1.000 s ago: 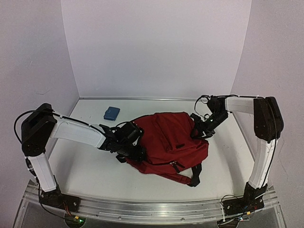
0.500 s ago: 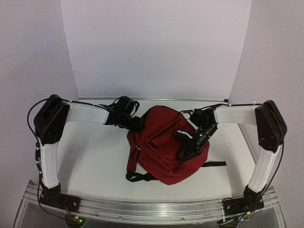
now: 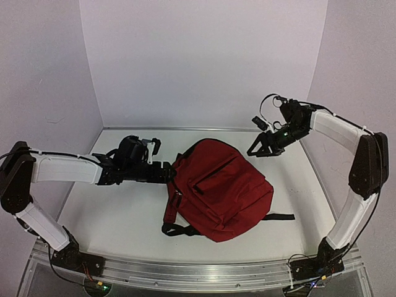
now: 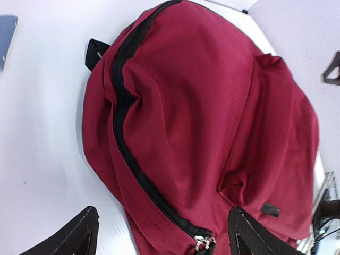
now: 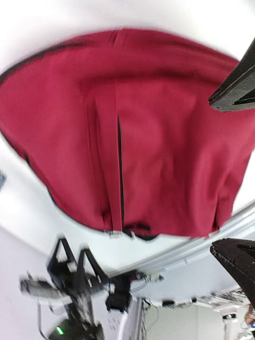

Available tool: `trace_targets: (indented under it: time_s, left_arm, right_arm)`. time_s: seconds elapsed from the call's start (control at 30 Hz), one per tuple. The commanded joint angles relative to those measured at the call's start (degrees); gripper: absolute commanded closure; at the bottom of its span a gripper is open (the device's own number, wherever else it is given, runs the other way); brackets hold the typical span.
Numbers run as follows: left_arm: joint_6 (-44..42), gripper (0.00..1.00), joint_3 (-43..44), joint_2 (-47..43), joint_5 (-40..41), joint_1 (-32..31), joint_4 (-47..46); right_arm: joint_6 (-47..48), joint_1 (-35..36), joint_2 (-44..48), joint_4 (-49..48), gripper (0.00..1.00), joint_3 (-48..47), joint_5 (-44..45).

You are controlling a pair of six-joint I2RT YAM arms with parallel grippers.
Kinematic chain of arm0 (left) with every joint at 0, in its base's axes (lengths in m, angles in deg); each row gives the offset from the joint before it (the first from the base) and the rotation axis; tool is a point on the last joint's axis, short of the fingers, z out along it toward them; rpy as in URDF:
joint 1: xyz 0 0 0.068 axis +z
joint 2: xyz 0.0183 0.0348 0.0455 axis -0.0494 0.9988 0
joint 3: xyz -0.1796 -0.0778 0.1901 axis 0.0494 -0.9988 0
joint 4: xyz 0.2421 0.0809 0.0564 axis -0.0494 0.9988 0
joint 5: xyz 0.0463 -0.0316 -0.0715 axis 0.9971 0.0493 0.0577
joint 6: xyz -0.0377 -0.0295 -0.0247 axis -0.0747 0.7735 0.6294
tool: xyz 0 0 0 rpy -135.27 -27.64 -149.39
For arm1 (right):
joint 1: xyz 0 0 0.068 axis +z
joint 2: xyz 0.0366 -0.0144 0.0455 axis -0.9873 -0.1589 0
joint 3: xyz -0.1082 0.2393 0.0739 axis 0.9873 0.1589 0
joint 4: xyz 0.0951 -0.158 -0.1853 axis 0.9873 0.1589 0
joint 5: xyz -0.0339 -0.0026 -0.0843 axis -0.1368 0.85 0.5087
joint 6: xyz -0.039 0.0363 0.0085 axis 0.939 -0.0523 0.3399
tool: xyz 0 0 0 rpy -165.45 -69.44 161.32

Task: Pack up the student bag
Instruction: Adjust the student bag at the center of the board, then unzip the student bag at the center of the board.

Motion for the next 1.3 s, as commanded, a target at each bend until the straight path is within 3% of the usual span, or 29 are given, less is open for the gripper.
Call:
trace_targets:
  time_s: [0.0,0.23,0.47,0.6,0.77,0.93,1.27]
  left_arm:
    - [7.8,0.18,-5.0,-2.5,-3.5,-1.3,-6.3]
    - [12.3,0.27,-6.0,5.1,-6.7,-2.1,-14.6]
    - [9.8,0.43,4.3,15.1,-8.2,-1.8,-15.7]
    - [8.6,0.51,8.7,17.1,-8.3,-1.2,-14.1]
    - [9.7,0.55,6.6,14.9,-7.5,-0.7,-14.7]
    - [11.3,0.59,3.7,13.3,-7.4,-0.7,-16.9]
    - [11.2,0.6,2.6,11.1,-5.4,-0.6,-16.4]
  right_arm:
    - [1.1,1.2,-6.3,1.4,0.2,0.0,5.9]
    - [2.2,1.2,-8.4,1.5,0.32,4.7,3.1]
    - [3.3,2.4,-4.5,1.5,0.4,14.1,1.6]
    - [3.0,3.1,-0.8,1.6,0.39,14.0,6.5]
    - [-0.3,3.5,5.1,0.3,0.36,7.4,14.9]
    - [-4.0,10.4,7.7,-4.5,0.36,3.6,25.2]
    - [-8.8,26.3,1.1,-6.6,0.43,-2.9,30.3]
